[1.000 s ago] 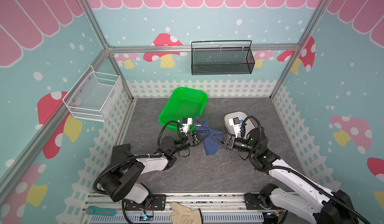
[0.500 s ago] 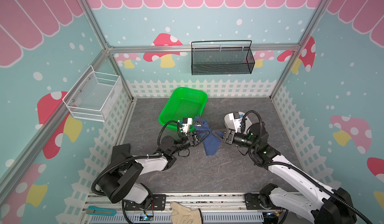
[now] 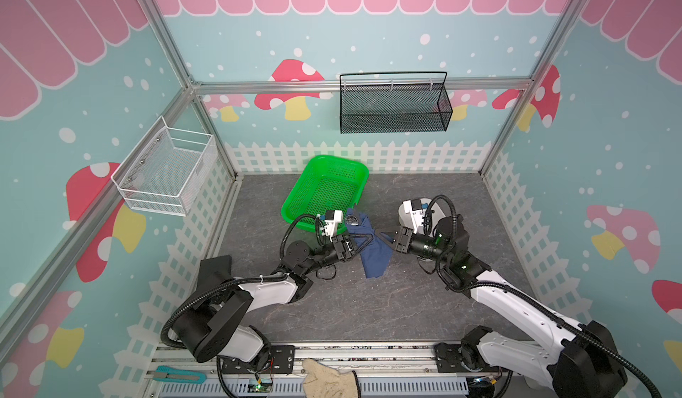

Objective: Place the utensils on the paper napkin and roll it up
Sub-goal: 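Pull the right gripper back along the bundle while the left gripper holds it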

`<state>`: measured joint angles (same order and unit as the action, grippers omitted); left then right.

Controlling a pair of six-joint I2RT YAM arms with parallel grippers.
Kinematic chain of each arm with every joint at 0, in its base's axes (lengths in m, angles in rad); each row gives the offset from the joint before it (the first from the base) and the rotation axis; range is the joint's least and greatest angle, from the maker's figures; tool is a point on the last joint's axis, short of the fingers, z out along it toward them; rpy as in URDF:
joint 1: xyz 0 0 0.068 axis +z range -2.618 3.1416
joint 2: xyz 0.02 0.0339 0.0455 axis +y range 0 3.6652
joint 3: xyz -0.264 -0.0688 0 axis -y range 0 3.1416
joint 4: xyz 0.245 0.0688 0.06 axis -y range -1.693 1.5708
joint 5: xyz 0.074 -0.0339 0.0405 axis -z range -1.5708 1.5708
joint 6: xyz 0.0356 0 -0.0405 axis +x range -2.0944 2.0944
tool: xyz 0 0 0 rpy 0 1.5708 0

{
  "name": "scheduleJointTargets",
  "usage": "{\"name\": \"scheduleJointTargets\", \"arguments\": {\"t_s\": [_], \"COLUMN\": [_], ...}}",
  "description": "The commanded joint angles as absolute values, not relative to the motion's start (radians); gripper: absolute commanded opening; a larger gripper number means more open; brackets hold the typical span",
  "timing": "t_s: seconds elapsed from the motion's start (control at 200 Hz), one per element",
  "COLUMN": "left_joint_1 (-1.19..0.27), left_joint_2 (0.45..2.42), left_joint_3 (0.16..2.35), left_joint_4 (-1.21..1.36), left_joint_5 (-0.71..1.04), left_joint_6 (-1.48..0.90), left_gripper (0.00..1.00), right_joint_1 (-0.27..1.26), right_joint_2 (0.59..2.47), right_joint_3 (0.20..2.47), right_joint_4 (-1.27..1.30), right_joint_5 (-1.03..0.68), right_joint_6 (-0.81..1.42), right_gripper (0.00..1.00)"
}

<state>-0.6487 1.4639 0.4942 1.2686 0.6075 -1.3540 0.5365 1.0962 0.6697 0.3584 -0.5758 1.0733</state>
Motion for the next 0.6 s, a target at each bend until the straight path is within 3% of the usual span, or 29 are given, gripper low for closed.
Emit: {"name": "scheduleJointTargets", "arguments": {"t_s": [0.0, 0.195, 0.595], "left_joint_1": [-0.651, -0.651, -0.646], "left_joint_2": [1.434, 1.431, 1.422], "left_joint_3": [0.519, 0.517, 0.517], "left_joint_4": [1.318, 1.312, 1.274], "left_joint_5": [0.624, 0.601, 0.568], "left_joint_6": [-1.35, -1.342, -1.315], "left_gripper": [0.06, 0.06, 0.06], "right_joint_1": [0.529, 0.526, 0.522], "right_joint_2": [1.104, 1.048, 0.845], "right_joint_3": [0.651, 0.643, 0.773], "right_joint_4": [0.353, 0.331, -0.008], "right_joint_5": [-0.554, -0.547, -0.4], "right_joint_6": [1.101, 1.076, 0.9], "right_gripper": [0.28, 0.34, 0.45]}}
